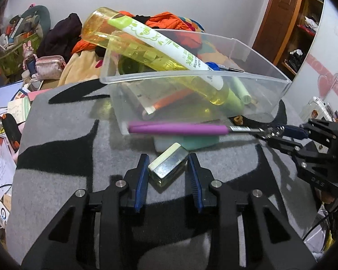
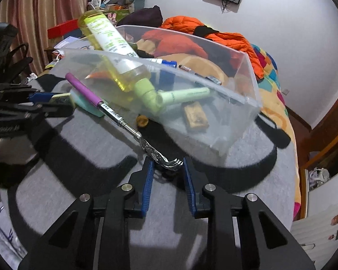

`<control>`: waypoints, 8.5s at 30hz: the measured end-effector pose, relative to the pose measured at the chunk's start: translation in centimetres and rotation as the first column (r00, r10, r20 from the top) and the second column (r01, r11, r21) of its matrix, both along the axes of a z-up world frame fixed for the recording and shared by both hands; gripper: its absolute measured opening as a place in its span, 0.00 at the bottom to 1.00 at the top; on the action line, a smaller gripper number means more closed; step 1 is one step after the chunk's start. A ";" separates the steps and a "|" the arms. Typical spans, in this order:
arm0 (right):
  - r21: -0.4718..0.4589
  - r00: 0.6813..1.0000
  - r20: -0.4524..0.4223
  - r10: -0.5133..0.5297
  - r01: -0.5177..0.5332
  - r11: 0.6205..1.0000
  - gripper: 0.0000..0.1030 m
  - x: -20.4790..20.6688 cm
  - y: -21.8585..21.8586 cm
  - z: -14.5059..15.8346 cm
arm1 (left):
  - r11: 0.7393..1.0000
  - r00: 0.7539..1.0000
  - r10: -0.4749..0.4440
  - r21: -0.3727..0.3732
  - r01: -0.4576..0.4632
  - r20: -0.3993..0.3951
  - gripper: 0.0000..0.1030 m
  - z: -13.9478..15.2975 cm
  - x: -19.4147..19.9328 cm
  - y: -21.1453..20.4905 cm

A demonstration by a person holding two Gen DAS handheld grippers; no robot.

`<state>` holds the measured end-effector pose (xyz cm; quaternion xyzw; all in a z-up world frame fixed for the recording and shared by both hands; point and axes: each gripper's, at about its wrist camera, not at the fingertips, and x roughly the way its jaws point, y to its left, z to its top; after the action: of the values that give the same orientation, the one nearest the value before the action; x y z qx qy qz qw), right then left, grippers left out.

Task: Organize objects
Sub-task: 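Grasp silver block with left tool while right tool grasps purple back scratcher, then drop silver block into clear box with left tool while right tool lowers back scratcher in, then grasp mint-green bottle with left tool while right tool approaches small brown cork, then lower mint-green bottle into clear box with left tool while right tool drops brown cork in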

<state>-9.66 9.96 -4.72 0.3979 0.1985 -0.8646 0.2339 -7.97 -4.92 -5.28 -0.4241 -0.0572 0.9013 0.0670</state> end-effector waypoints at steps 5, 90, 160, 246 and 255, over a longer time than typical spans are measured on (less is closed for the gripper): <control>-0.004 1.000 0.017 -0.012 0.012 1.000 0.23 2.1 2.2 0.1 | 1.000 1.000 -0.004 0.009 0.004 0.006 0.33 0.3 1.3 -0.5; -0.233 0.937 -0.337 -0.093 0.013 0.972 0.10 -7.1 -2.3 13.5 | 1.000 0.985 -0.010 -0.011 0.008 -0.173 0.33 8.0 -5.0 -0.6; -0.233 0.993 0.111 -0.036 0.061 0.971 0.30 -2.7 -1.2 1.3 | 0.999 0.997 -0.050 0.024 0.048 0.061 0.71 0.2 -2.5 1.9; -0.353 0.989 -0.079 -0.128 0.093 0.931 0.12 -3.2 0.4 8.8 | 0.998 0.960 -0.019 -0.062 0.001 -0.278 0.23 10.4 -2.3 0.9; -0.304 0.989 -0.023 -0.147 0.133 0.943 0.12 -6.5 -0.2 6.7 | 0.998 0.973 -0.052 -0.044 0.043 -0.223 0.23 9.3 -7.1 2.2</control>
<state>-16.11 9.74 1.93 0.3507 0.0407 -0.9081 0.2253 -15.05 -2.71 4.02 -0.3223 -0.0216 0.9425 0.0863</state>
